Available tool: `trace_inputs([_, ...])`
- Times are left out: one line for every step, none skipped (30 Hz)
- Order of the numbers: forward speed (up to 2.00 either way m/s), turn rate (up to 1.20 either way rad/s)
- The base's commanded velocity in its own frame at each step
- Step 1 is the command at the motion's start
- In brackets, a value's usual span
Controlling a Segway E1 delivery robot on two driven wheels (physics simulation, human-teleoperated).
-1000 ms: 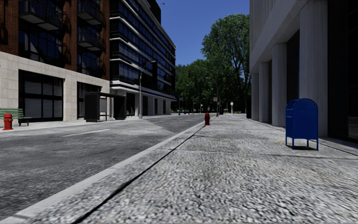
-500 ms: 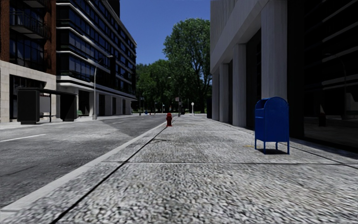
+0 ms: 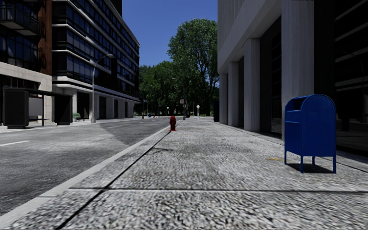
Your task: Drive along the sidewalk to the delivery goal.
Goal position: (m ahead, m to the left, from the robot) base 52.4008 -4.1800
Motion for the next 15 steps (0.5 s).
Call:
trace_inputs([1.87,0.00])
trace_inputs([1.90,-0.45])
trace_inputs([1.93,-0.94])
trace_inputs([1.93,-0.94])
trace_inputs([1.96,-0.99])
trace_inputs([2.00,-1.01])
trace_inputs([2.00,-0.59])
trace_inputs([2.00,-0.07])
trace_inputs([2.00,0.00])
trace_inputs([2.00,0.00])
trace_inputs([2.00,0.00])
trace_inputs([2.00,0.00])
trace_inputs([2.00,0.00])
trace_inputs([2.00,0.00])
trace_inputs([2.00,0.00])
